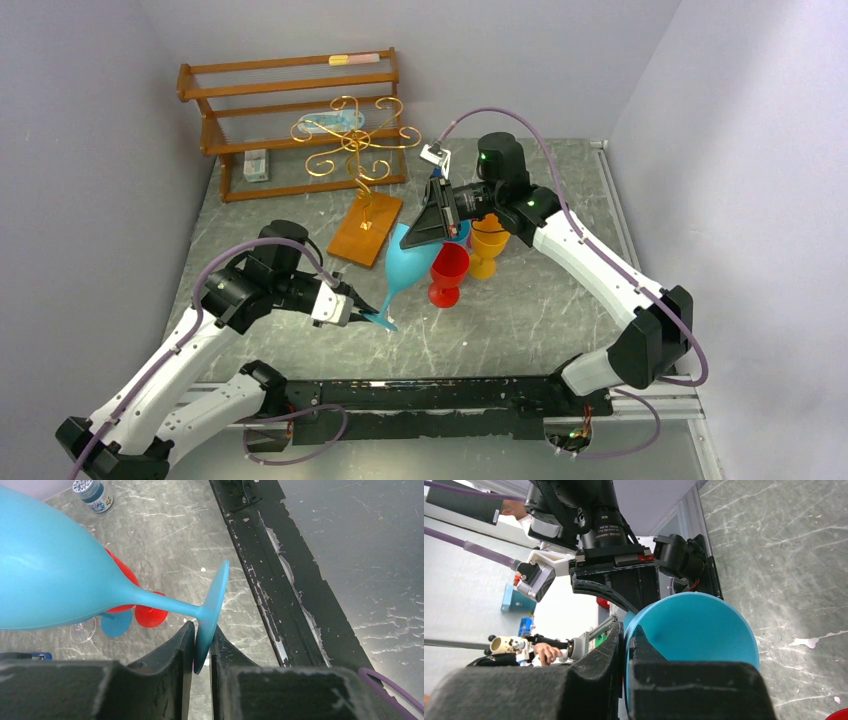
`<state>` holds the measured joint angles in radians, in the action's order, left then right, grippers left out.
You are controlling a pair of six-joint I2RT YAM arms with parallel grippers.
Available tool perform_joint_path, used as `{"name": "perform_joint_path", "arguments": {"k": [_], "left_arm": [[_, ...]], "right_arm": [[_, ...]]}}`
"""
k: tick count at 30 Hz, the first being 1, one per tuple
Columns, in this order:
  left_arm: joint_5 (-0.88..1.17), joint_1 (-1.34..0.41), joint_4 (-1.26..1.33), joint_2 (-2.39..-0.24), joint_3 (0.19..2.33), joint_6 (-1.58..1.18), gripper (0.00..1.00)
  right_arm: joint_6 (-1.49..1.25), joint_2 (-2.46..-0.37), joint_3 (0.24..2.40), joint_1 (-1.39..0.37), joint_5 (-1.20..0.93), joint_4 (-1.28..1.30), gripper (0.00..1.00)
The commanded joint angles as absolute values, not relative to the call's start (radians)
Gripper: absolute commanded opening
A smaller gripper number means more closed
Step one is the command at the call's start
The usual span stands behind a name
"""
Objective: Take the wine glass off the wine glass rack
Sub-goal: Place the wine glass at the center of the board.
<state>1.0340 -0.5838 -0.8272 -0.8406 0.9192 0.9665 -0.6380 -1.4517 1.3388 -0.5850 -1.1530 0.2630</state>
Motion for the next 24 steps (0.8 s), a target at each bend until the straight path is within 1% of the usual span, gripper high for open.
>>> {"name": "perform_joint_path", "arguments": {"k": [1,3,7,8,9,10,12,14,19,24], "left_arm": [[1.062,-0.587,-0.724,-0.807,0.92,0.925,0.25],[1.059,-0.587,-0.675,-0.791,0.9,0.872,0.37],[1.068,-0.586,-0.659,-0.786,0.896,0.843,0.5],[1.069,-0.587,-0.674,-0.79,0.901,0.857,0.61],[1.068,-0.587,-0.696,-0.795,0.91,0.875,0.68],[1.068,-0.588,-0.713,-0.799,0.92,0.889,0.73],[1.064,-0.586,-0.728,-0.804,0.935,0.896,0.78],[1.039,-0.587,-0.686,-0.797,0.939,0.844,0.82],[0.887,-0.586,-0.416,-0.706,0.881,0.605,0.9],[0.803,-0.587,-0.215,-0.623,0.803,0.466,0.94]], "right_arm": [[-0.567,-1.426,1.34,-0.598,-1.09,0.286,0.0],[-0.567,-1.413,1.331,-0.602,-1.084,0.27,0.0],[-0.559,-1.397,1.318,-0.603,-1.076,0.261,0.0],[-0.551,-1.394,1.318,-0.604,-1.068,0.27,0.0],[-0.54,-1.39,1.32,-0.605,-1.06,0.292,0.0],[-0.521,-1.385,1.321,-0.606,-1.048,0.316,0.0],[-0.467,-1.372,1.32,-0.618,-1.009,0.377,0.0],[-0.4,-1.356,1.313,-0.643,-0.984,0.439,0.0],[-0.292,-1.298,1.259,-0.755,-0.834,0.546,0.0],[-0.296,-1.185,1.128,-0.798,-0.617,0.514,0.0]]}}
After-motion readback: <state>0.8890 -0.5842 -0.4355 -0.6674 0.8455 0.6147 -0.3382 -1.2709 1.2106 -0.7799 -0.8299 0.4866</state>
